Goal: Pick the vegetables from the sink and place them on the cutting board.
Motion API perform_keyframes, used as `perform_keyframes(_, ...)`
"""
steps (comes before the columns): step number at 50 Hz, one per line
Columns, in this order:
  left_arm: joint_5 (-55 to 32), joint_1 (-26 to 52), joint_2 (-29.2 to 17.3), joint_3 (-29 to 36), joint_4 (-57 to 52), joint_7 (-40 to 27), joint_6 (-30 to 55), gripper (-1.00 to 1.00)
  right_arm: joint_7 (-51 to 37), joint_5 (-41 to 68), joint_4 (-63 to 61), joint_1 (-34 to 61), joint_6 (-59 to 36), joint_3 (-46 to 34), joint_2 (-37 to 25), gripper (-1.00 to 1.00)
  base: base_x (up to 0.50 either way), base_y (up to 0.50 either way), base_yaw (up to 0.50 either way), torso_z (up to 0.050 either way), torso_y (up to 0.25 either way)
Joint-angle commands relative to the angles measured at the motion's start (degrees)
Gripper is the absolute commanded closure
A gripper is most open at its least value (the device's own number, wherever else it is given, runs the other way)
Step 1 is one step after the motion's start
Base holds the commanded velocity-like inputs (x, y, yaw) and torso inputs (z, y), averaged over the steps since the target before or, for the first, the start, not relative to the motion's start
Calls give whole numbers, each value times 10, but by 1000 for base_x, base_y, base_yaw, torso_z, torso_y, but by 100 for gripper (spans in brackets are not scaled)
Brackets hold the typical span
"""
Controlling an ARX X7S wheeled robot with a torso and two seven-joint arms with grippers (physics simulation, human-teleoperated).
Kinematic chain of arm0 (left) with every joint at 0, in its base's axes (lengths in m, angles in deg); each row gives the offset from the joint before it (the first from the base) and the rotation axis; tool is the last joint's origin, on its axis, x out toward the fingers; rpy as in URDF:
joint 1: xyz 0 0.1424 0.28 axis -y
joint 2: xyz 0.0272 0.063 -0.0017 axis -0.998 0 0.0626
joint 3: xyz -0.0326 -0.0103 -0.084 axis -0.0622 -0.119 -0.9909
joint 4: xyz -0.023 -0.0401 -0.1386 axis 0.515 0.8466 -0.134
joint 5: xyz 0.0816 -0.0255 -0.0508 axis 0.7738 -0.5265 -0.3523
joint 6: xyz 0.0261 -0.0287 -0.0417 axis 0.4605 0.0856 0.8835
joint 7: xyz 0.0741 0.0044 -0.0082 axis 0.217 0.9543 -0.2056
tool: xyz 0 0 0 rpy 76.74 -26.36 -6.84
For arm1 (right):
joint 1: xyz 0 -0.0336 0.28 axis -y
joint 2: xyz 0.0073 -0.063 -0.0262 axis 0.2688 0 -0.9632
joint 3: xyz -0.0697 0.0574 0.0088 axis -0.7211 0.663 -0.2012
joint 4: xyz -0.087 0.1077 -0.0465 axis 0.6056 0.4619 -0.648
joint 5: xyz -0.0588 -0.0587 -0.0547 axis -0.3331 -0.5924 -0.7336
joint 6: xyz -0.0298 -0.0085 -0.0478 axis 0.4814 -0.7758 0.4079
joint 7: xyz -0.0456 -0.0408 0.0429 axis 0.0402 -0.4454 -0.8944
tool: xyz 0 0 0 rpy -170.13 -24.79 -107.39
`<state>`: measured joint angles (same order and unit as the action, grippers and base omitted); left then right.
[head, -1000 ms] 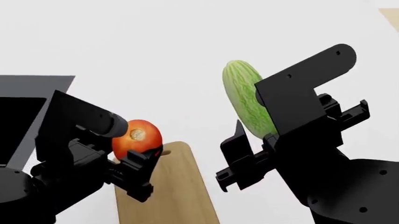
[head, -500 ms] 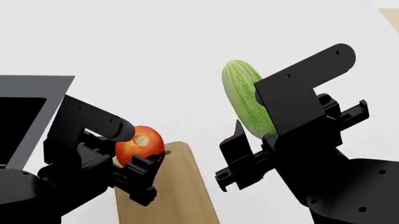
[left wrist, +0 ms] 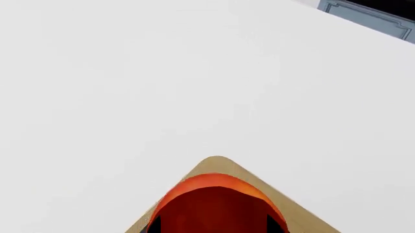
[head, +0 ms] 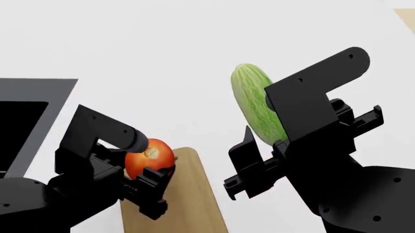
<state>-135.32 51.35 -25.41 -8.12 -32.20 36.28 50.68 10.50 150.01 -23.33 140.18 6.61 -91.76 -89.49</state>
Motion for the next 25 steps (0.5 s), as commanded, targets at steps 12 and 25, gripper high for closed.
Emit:
perform_keyframes(12, -5, -141, -43, 87, -4, -9, -7, 100, 13, -20, -10, 11, -2, 1, -13, 100, -15, 13, 25, -15, 0)
perform_keyframes(25, 4, -142, -45, 91, 8, -12, -17, -100, 11, -18, -10, 13, -3, 0, -12, 100, -14, 14, 21, -15, 0)
